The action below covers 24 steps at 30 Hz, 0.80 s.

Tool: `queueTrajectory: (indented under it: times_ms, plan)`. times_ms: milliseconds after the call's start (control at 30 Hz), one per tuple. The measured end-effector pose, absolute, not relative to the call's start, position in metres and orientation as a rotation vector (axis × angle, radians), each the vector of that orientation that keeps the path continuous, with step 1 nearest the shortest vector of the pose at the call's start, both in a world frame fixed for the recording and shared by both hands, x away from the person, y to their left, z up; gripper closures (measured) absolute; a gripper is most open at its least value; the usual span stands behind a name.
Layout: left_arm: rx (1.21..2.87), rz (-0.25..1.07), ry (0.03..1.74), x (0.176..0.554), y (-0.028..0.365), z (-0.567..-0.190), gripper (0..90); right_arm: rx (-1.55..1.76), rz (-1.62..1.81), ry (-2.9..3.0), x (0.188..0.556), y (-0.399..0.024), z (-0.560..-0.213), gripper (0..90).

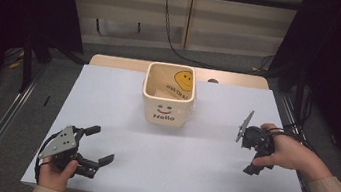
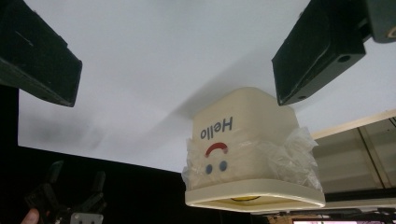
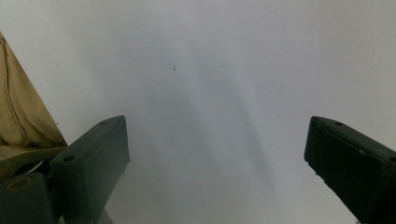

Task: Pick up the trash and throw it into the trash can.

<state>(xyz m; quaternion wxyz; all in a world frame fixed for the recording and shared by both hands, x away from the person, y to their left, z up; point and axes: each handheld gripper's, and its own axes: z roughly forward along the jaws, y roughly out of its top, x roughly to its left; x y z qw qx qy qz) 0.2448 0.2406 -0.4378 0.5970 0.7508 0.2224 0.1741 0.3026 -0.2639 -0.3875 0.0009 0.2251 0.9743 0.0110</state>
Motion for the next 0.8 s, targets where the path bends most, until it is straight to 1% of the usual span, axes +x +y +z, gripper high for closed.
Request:
queueTrajectory:
  times_ms: [300,800]
  plan:
    - [1.747,0.407,0.519,0.244,0.24,-0.438,1.3,0.723,0.019,3.069,0.291,-0.266,-0.412,6.2]
    - [1.748,0.41,0.522,0.244,0.24,-0.438,1.3,0.794,0.082,3.079,0.282,-0.276,-0.433,6.2]
